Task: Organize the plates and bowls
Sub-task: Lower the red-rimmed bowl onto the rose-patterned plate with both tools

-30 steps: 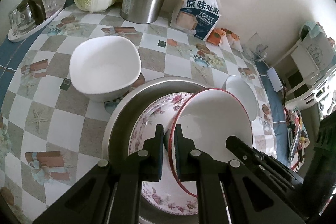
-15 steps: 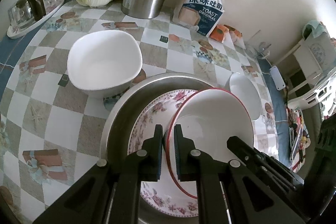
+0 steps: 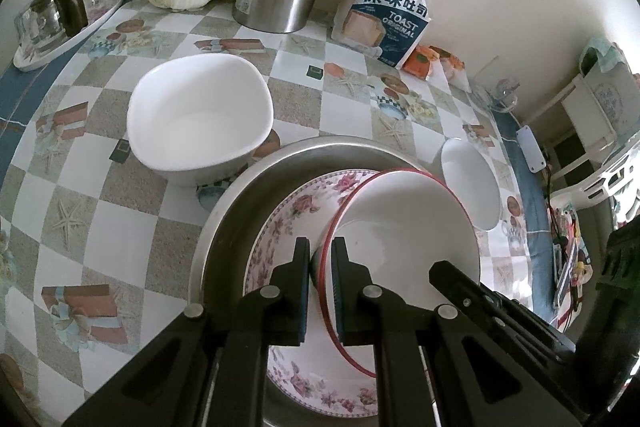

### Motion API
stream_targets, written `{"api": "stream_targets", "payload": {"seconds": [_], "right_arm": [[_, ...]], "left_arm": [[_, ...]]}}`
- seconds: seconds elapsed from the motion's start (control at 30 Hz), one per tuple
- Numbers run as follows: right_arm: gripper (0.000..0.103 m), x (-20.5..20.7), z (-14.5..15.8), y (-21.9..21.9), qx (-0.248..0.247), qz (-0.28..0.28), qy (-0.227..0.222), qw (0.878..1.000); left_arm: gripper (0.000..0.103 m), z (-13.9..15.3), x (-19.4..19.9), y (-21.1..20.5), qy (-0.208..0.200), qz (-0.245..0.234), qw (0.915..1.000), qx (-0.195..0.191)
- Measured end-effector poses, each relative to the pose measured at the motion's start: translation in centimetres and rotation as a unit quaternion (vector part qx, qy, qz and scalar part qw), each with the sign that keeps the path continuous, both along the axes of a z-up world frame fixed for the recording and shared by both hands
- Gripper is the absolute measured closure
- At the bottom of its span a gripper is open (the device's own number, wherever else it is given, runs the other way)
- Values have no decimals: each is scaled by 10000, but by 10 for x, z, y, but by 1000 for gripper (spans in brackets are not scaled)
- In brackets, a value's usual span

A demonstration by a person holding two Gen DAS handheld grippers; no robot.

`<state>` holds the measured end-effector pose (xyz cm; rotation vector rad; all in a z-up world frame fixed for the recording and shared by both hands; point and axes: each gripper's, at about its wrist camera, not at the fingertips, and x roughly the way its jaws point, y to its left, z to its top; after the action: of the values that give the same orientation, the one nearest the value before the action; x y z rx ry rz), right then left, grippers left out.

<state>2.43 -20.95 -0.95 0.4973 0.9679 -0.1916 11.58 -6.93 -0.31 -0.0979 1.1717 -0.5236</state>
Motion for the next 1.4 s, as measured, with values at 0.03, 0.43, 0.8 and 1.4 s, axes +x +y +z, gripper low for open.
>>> {"api": "stream_targets", "payload": {"seconds": [0.03, 0.43, 0.8, 1.4], "right_arm": [[91, 0, 0, 0, 10, 3, -4, 10000], [88, 6, -4, -2, 170, -9, -72, 9998], [87, 8, -4, -1, 205, 16, -120, 9997], [85, 6, 0, -3, 75, 13, -123, 9999]], "left_arm": [[95, 0, 0, 0, 1, 5, 10000, -4], [94, -2, 4, 4, 50, 97, 9999, -81], [93, -5, 5, 7, 162, 134, 9997, -148], [78, 13, 2, 10, -77, 114, 9997, -209]]}}
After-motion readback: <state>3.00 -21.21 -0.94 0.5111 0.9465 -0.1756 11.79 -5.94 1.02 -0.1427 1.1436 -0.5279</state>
